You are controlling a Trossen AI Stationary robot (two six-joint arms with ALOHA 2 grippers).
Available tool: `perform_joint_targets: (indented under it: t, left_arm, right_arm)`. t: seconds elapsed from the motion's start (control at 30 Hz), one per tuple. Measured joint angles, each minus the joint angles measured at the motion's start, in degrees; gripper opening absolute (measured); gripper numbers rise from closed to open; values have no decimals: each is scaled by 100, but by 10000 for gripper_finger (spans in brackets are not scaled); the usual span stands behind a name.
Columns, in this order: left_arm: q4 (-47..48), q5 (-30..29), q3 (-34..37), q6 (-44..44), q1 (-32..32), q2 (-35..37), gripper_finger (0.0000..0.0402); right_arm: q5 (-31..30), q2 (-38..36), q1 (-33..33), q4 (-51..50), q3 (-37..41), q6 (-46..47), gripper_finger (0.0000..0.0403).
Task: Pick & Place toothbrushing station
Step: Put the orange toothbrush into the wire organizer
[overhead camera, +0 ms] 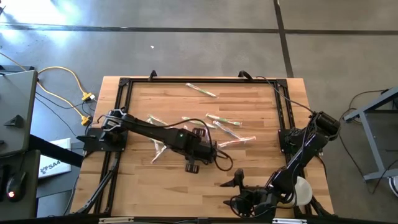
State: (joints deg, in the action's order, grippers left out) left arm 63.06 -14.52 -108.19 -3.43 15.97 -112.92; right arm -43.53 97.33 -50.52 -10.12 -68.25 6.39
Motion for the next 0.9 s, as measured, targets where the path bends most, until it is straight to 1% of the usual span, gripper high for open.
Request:
perform_joint_targets:
  t: [0.07,0.17,0.23,0.27,0.4,0.53,0.63,0.7,0.8,0.9]
  left_arm:
    - [267,-35,-213,-31,53,0,0]
    - [964,-54,-595,-50,120,12,0]
    - [1369,-10,-665,-91,146,111,0]
    - [1426,64,-666,-93,149,181,0]
    - [1413,233,-414,-232,159,646,0]
    - [1289,26,25,-452,356,1229,0]
    - [1032,-327,677,-690,640,1853,0]
    - [494,-523,1316,-809,828,2358,0]
    - [-443,-679,2537,-1038,1055,3177,0]
    - [-1336,-694,3744,-1223,1089,3936,0]
  right_arm:
    - [2,-24,-2,-22,0,47,309]
    - [0,-136,-2,-106,0,199,309]
    - [5,-196,0,-170,0,337,309]
    - [33,-214,0,-201,0,423,309]
    - [366,-222,1,-209,0,570,309]
    - [563,-222,64,-212,0,724,309]
    - [653,-222,150,-196,0,712,309]
    - [657,-222,190,-248,0,737,309]
    - [641,-222,227,-316,0,768,309]
    - [460,-273,258,-427,0,745,306]
